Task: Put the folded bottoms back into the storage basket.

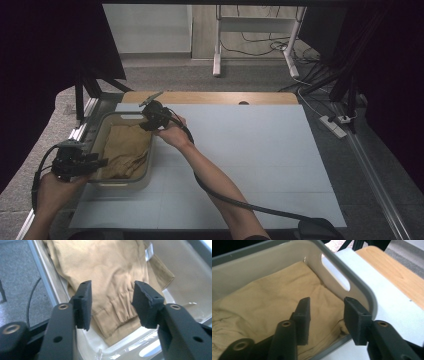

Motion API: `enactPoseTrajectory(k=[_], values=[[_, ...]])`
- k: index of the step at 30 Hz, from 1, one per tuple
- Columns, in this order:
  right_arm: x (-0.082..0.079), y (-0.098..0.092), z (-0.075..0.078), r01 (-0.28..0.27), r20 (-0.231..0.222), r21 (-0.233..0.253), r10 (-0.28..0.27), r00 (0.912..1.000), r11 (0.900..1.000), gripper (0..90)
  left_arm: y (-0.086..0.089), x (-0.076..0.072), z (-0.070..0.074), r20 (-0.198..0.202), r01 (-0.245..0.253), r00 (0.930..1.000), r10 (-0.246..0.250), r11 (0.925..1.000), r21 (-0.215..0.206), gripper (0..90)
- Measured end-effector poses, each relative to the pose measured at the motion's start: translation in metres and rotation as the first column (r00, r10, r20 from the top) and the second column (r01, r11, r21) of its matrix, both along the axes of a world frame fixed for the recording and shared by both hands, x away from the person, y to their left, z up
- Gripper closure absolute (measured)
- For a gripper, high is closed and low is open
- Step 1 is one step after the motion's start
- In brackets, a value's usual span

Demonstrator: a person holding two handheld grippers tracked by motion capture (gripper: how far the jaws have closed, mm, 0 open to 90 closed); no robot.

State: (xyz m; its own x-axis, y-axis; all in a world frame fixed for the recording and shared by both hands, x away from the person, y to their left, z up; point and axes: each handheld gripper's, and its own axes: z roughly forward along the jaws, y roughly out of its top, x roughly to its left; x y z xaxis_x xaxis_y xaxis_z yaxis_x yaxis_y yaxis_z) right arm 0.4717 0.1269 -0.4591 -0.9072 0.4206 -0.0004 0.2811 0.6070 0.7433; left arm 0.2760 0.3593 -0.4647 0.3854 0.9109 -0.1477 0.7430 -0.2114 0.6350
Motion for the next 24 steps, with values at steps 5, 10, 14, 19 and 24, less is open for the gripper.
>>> enactPoseTrajectory(k=[5,10,14,19,24], values=[[-0.002,-0.002,0.003,-0.004,0.013,-0.006,0.004,0.9999,1.0,44.5,-0.003,-0.002,0.002,0.015,0.013,0.9998,-0.012,0.998,-0.062,38.2],[-0.002,-0.007,0.004,0.007,0.012,0.011,-0.007,0.9999,1.0,34.0,-0.008,-0.004,0.003,0.034,0.034,0.999,-0.03,0.992,-0.122,28.6],[-0.003,-0.013,0.006,0.009,0.005,0.034,-0.009,1.0,0.999,21.7,-0.015,-0.009,0.007,0.056,0.03,0.9982,-0.022,0.9871,-0.157,22.3],[-0.006,-0.019,0.008,0.026,-0.025,0.026,-0.025,0.9994,0.999,5.8,-0.024,-0.015,0.008,0.077,0.065,0.9957,-0.052,0.9813,-0.181,10.7],[-0.008,-0.028,0.011,0.005,-0.046,0.032,-0.004,0.9989,0.999,1.2,-0.032,-0.023,0.008,0.111,0.121,0.9887,-0.101,0.9753,-0.185,0.0]])
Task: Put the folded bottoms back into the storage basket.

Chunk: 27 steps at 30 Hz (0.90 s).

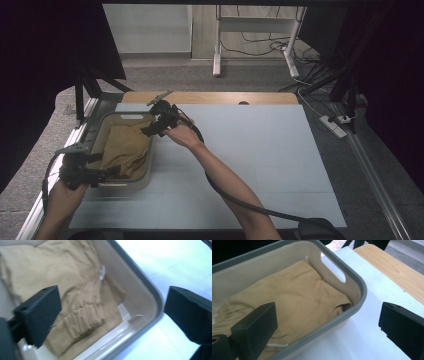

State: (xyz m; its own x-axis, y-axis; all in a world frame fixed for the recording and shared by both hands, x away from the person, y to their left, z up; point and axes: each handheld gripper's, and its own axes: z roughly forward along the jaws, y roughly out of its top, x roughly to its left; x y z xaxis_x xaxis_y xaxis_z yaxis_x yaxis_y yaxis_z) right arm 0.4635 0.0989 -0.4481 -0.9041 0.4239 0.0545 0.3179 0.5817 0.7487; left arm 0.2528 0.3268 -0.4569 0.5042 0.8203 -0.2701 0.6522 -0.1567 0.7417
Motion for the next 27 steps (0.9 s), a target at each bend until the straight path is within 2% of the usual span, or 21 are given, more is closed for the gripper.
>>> enactPoseTrajectory(k=[8,16,20,27], values=[[-0.009,-0.012,0.007,-0.011,0.001,0.023,0.011,0.9999,1.0,0.2,-0.009,-0.017,0.005,0.01,0.012,0.9999,-0.011,0.999,-0.044,0.0],[-0.023,-0.021,0.008,-0.049,0.03,-0.014,0.049,0.9983,0.999,0.2,-0.018,-0.033,0.004,-0.007,0.074,0.9971,-0.075,0.9906,-0.115,0.0],[-0.029,-0.026,0.007,-0.062,0.032,-0.017,0.062,0.9975,0.998,0.2,-0.023,-0.041,0.003,-0.007,0.072,0.9973,-0.073,0.994,-0.082,0.0],[-0.039,-0.035,0.005,-0.074,0.031,-0.009,0.075,0.9967,0.997,0.2,-0.028,-0.053,-0.004,-0.005,0.074,0.9972,-0.075,0.9938,-0.083,0.0]])
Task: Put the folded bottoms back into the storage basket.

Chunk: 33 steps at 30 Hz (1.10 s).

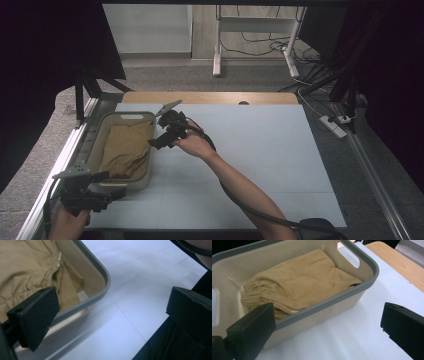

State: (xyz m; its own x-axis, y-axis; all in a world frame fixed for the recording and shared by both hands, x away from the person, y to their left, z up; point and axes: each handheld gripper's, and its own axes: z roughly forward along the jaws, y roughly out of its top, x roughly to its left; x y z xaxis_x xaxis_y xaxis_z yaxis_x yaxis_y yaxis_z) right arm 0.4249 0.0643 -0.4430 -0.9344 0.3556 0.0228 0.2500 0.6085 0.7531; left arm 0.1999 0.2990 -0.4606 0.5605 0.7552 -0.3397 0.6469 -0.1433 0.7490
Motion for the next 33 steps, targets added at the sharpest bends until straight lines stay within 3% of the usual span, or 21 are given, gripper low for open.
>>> enactPoseTrajectory(k=[11,14,20,29,33], values=[[-0.015,-0.018,-0.005,-0.014,-0.008,0.011,0.014,0.9999,1.0,0.2,-0.002,-0.018,-0.014,0.036,-0.005,0.9993,0.005,1.0,-0.003,0.0],[-0.018,-0.023,-0.006,-0.014,-0.028,0.027,0.015,0.9995,1.0,0.2,0.0,-0.018,-0.015,0.034,-0.006,0.9994,0.007,0.9999,-0.008,0.0],[-0.027,-0.033,-0.009,-0.011,-0.056,0.049,0.013,0.9983,0.999,0.2,-0.003,-0.016,-0.017,0.03,-0.01,0.9995,0.01,0.9995,0.029,0.0],[-0.039,-0.047,-0.008,-0.016,-0.048,0.046,0.018,0.9987,0.999,0.2,-0.006,-0.016,-0.017,0.028,-0.005,0.9996,0.003,0.9981,0.062,0.0],[-0.045,-0.057,-0.002,-0.023,-0.037,0.046,0.025,0.999,0.999,0.2,-0.005,-0.016,-0.017,0.031,-0.012,0.9995,0.01,0.9984,0.055,0.0]])
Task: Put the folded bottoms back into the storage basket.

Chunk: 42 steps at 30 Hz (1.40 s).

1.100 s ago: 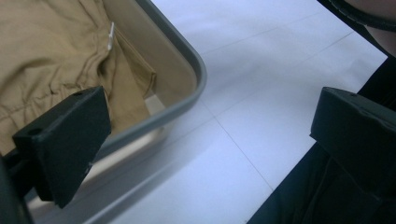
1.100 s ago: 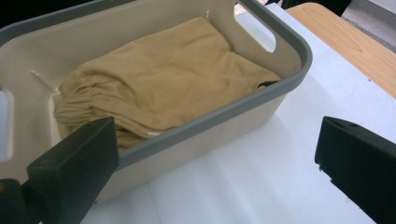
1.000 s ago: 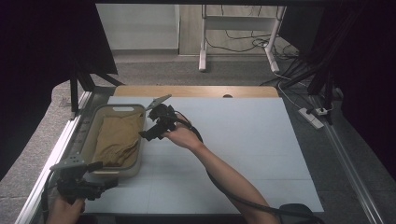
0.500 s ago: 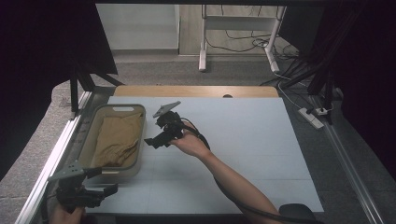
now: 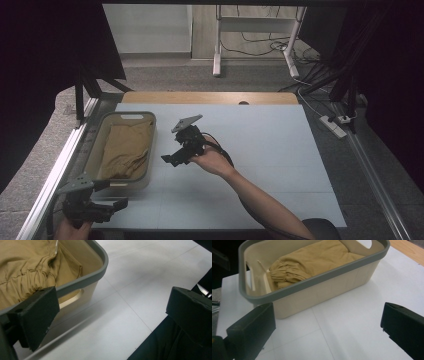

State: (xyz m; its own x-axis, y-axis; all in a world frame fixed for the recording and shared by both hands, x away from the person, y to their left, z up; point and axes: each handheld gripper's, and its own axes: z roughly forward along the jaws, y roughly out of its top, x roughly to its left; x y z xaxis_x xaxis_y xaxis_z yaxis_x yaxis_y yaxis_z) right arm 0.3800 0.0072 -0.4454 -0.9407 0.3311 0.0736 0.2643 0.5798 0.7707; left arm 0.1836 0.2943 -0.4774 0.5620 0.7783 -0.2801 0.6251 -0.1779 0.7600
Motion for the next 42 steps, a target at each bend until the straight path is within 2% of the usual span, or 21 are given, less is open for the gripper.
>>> enactPoseTrajectory(k=[5,17,21,32,42], values=[[-0.006,-0.013,0.005,0.007,-0.003,0.007,-0.007,1.0,1.0,0.2,-0.001,0.0,0.0,-0.007,-0.002,1.0,0.002,1.0,0.008,0.0],[-0.019,-0.044,0.015,0.025,0.023,0.035,-0.025,0.9994,0.999,0.2,-0.004,0.001,0.0,-0.013,-0.002,0.9999,0.002,0.9992,0.04,0.6],[-0.024,-0.052,0.015,0.023,0.023,0.028,-0.024,0.9994,0.999,0.2,-0.005,0.001,0.0,-0.012,0.005,0.9999,-0.004,0.9989,0.048,0.9],[-0.035,-0.074,0.011,0.041,0.036,-0.005,-0.041,0.9985,0.999,0.0,0.0,0.001,-0.001,-0.02,0.001,0.9998,-0.001,1.0,-0.007,1.1],[-0.045,-0.089,0.007,0.058,0.031,-0.024,-0.057,0.9979,0.998,0.0,0.002,0.001,0.0,-0.027,-0.005,0.9996,0.004,0.9998,-0.021,1.4]])
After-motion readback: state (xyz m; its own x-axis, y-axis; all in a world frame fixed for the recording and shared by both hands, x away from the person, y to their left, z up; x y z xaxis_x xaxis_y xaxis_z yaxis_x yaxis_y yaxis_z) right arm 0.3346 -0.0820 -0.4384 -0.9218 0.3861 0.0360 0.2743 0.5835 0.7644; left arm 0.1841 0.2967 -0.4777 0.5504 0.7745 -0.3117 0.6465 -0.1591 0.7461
